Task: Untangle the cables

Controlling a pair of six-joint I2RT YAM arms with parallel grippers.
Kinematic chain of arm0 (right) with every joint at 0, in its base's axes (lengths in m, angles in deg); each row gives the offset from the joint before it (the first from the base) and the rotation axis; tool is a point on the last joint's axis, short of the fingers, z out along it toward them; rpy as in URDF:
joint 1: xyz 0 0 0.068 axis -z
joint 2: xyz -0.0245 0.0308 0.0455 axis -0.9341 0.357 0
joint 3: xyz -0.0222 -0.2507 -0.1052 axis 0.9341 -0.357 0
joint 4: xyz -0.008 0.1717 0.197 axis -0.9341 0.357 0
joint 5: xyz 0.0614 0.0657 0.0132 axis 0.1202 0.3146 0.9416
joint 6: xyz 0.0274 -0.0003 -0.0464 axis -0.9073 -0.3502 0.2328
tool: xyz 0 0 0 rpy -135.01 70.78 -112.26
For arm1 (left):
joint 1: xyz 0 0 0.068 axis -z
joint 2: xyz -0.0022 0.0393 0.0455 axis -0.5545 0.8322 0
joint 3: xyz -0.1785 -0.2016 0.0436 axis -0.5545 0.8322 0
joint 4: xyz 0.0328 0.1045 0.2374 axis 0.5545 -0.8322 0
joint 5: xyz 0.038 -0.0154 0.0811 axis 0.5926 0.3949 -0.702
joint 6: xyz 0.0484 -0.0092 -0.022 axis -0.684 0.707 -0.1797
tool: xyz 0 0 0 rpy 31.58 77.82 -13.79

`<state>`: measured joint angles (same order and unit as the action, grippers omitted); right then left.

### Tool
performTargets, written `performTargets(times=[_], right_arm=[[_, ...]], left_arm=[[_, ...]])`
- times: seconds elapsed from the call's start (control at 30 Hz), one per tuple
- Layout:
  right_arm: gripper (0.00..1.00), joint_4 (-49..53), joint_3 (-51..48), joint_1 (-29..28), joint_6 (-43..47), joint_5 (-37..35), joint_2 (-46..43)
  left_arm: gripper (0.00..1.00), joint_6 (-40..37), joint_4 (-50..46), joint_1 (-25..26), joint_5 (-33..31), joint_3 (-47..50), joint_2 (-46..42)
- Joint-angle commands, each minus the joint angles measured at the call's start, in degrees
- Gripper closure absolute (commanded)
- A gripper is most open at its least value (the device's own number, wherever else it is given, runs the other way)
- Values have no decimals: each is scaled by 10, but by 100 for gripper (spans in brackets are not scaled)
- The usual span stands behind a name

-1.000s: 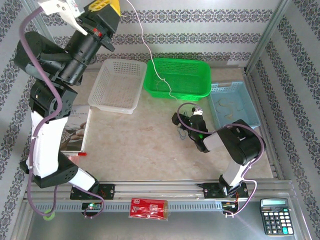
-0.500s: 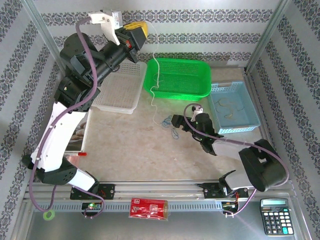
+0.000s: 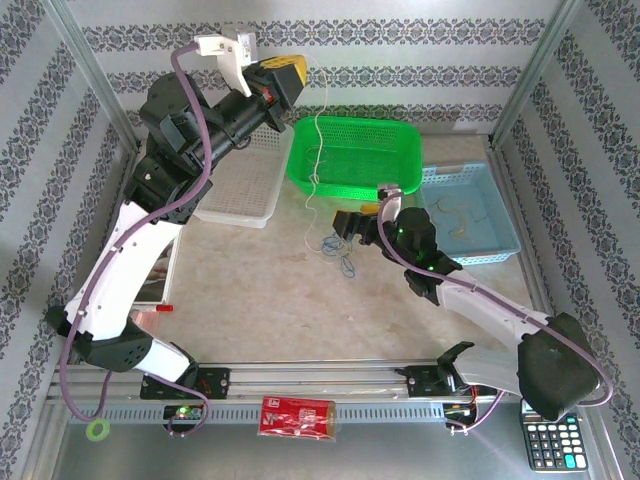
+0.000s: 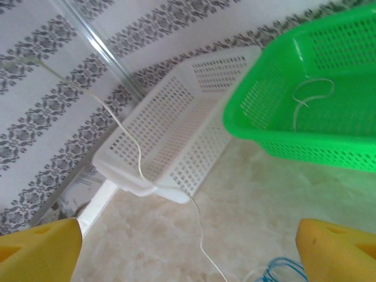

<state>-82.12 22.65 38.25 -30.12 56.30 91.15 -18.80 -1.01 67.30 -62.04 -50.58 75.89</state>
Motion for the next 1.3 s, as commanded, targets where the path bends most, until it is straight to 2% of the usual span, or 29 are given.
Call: performTargets(times=[0.0, 0.27, 0.63, 0.77, 0.8, 0.87, 1.0, 1.07, 1.1, 1.27], right_arm=[[6, 6, 32, -16, 33, 12, 19], [6, -12, 66, -45, 44, -4, 66], [7, -59, 142, -51, 17, -22, 182], [11, -64, 169, -50, 9, -37, 220], [15, -64, 175, -48, 7, -36, 226], [30, -65, 185, -42, 0, -29, 235], [79, -58, 194, -25, -7, -5, 229], [97, -46, 193, -15, -3, 2, 213], [100, -41, 192, -9, -3, 5, 206], [100, -8, 190, 19, -6, 38, 161]], left_arm=[[100, 22, 45, -7, 14, -5, -6], [100, 36, 48, -7, 18, -18, 4], [100, 49, 53, -7, 20, -23, 4], [100, 53, 51, -7, 21, -23, 1], [100, 53, 50, -7, 21, -23, 0], [100, 50, 49, -6, 18, -17, -5], [100, 41, 50, -6, 8, 20, -26], [100, 37, 58, -7, -3, 64, -45], [100, 36, 64, -8, -7, 81, -54], [100, 30, 81, -14, -33, 199, -104]])
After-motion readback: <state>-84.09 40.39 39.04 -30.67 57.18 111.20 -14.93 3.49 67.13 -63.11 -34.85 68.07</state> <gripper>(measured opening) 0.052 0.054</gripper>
